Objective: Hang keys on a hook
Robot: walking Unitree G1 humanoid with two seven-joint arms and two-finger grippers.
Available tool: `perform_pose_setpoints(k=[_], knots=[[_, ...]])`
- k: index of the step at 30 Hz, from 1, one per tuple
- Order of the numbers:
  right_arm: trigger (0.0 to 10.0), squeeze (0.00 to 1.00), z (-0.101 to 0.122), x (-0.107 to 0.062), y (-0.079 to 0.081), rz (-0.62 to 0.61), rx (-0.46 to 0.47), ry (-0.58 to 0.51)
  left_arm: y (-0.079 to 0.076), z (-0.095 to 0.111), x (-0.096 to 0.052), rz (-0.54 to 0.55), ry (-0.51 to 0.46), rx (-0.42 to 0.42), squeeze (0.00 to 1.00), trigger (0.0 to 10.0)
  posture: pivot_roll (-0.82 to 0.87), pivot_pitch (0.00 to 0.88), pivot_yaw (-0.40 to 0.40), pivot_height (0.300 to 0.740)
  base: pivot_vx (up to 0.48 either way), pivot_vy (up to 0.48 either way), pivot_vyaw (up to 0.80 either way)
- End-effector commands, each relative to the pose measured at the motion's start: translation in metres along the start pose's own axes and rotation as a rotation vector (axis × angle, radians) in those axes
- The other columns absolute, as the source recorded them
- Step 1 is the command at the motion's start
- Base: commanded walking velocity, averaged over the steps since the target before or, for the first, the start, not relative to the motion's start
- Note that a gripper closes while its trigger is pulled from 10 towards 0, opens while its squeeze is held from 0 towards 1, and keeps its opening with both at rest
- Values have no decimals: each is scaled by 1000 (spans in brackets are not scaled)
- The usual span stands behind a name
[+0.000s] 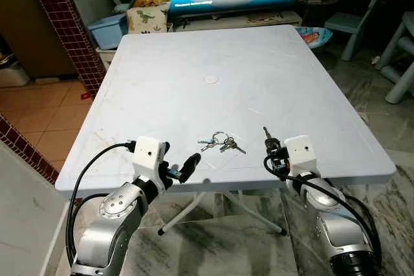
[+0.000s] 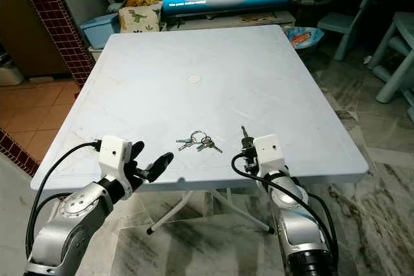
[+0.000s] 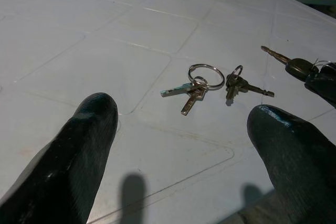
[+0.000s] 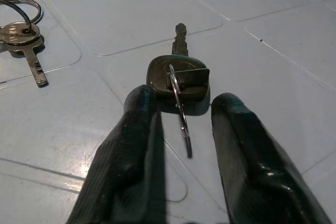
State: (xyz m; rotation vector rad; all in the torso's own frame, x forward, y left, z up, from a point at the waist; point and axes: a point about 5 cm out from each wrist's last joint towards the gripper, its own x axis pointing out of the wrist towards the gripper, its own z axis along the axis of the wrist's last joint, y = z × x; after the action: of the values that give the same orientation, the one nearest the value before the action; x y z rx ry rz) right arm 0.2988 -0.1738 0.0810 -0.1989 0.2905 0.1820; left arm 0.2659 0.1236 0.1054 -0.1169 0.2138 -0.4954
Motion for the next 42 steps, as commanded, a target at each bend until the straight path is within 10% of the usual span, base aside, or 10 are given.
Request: perform_pose_setpoints(k=[1,12,19,31,35,42], knots=[[0,0,-1,0,1,8,2,2,3,0,0,6,13,17,0,10000,-11,36,81,740,0,0,0],[0,0,-2,0,1,10,-7,0,3,0,0,6,14,18,0,10000,-12,33,81,740,0,0,0],[0,0,28,-5,-13,-165,-316,-137,2,-2,3,6,14,22,0,10000,-23,15,77,740,0,0,0],[0,0,79,-5,-12,-196,-583,-369,2,-2,6,12,10,22,0,10000,-29,8,74,740,0,0,0],[10000,0,82,-5,-11,-192,-613,-384,2,-2,6,18,8,19,0,10000,-27,7,72,740,0,0,0],[10000,0,90,-7,-8,-167,-544,-439,3,-2,7,26,8,20,0,10000,-31,6,73,740,0,0,0]])
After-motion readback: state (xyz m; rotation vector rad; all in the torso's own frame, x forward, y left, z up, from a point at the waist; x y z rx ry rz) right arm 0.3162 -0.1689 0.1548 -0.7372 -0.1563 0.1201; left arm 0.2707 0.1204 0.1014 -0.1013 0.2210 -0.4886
